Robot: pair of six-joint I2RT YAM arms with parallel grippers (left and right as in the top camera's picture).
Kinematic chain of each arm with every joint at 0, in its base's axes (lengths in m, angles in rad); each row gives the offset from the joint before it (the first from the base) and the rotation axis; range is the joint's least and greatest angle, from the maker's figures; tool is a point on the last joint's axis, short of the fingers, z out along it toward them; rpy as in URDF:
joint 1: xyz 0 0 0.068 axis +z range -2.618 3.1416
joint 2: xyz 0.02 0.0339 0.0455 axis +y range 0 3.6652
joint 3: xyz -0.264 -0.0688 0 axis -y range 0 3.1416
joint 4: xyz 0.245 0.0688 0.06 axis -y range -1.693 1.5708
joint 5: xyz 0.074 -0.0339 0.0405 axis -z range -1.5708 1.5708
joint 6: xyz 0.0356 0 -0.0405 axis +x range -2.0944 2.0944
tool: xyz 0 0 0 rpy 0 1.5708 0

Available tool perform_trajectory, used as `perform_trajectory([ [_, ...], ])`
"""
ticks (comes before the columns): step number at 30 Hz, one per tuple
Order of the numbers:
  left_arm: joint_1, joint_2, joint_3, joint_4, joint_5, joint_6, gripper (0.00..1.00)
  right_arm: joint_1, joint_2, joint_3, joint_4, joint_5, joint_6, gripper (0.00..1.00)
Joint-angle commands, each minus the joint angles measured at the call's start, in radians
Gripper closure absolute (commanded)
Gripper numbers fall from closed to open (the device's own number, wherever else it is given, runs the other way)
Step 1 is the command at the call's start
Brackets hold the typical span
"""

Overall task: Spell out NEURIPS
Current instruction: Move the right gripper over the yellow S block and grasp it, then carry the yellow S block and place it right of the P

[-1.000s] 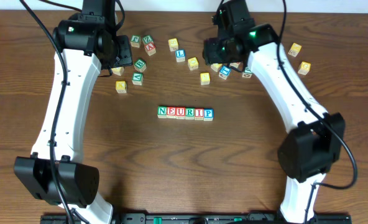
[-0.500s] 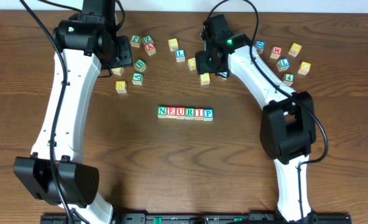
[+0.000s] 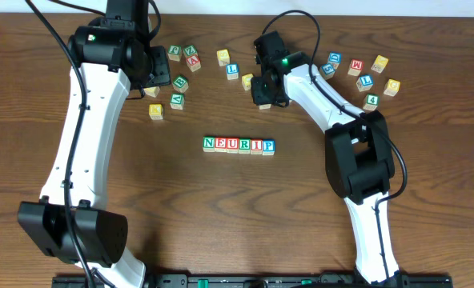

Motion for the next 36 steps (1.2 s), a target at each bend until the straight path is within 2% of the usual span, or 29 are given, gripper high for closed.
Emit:
perform_trajectory([
  [1, 0.003, 0.0, -0.01, -0.003, -0.012, 0.013, 0.48, 0.004, 0.002, 0.001, -0.005, 0.018, 0.006, 0.66],
  [6, 0.003, 0.0, -0.01, -0.003, -0.012, 0.013, 0.48, 0.004, -0.004, 0.016, -0.026, 0.014, 0.006, 0.69],
  [11, 0.003, 0.0, -0.01, -0.003, -0.012, 0.013, 0.48, 0.004, -0.026, 0.069, -0.098, 0.014, 0.006, 0.78],
  [19, 0.003, 0.0, -0.01, -0.003, -0.012, 0.013, 0.48, -0.002, -0.116, 0.075, -0.187, 0.015, 0.006, 0.78],
  [26, 0.003, 0.0, -0.01, -0.003, -0.012, 0.013, 0.48, -0.002, -0.222, 0.075, -0.4, 0.031, 0.006, 0.77],
  [30, 0.003, 0.0, -0.01, -0.002, -0.012, 0.013, 0.48, -0.002, -0.226, 0.067, -0.506, 0.057, 0.007, 0.78],
  [36, 0.003, 0.0, -0.01, -0.002, -0.012, 0.013, 0.48, -0.002, -0.224, -0.05, -0.505, 0.059, 0.042, 0.77],
])
